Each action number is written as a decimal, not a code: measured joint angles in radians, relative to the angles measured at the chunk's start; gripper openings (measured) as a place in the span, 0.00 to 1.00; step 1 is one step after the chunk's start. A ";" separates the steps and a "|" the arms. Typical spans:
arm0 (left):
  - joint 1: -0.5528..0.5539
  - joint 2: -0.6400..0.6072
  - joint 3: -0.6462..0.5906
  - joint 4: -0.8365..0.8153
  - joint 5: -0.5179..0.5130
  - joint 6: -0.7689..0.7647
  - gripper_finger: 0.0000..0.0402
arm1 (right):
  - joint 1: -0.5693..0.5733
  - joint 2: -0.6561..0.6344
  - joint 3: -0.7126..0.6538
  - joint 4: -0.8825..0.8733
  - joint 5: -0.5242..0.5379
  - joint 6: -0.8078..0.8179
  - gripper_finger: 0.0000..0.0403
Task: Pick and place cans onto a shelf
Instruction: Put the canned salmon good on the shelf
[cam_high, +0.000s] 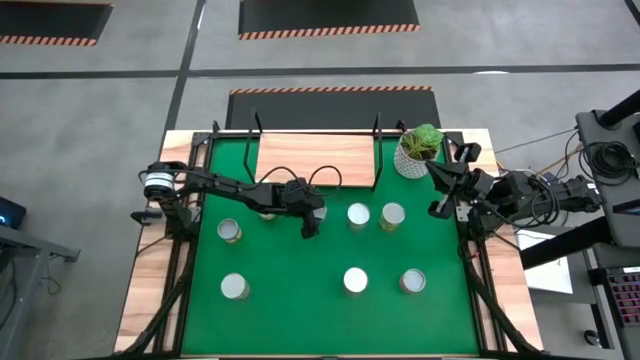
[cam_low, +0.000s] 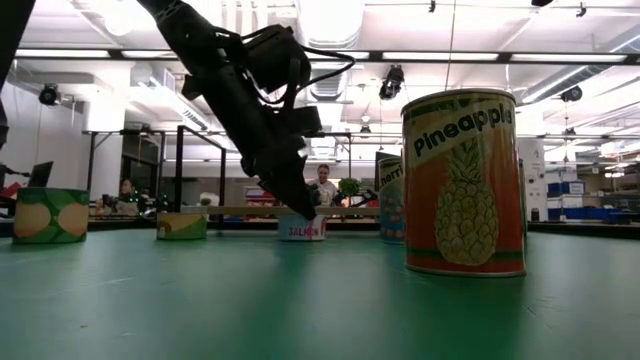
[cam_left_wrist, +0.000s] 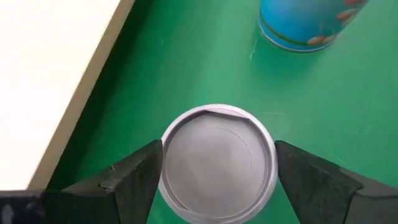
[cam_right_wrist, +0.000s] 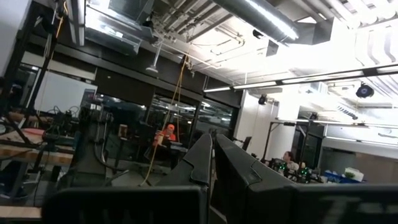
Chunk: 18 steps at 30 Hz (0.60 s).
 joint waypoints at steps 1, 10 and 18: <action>-0.006 -0.001 0.000 0.000 0.027 -0.001 0.70 | 0.000 0.000 0.000 -0.001 0.000 0.003 0.03; -0.065 -0.013 0.011 -0.062 0.098 0.033 0.70 | 0.000 0.000 0.000 -0.005 0.000 0.007 0.03; -0.064 -0.077 0.021 -0.061 0.096 0.029 0.72 | 0.000 0.000 0.000 -0.005 0.000 0.007 0.03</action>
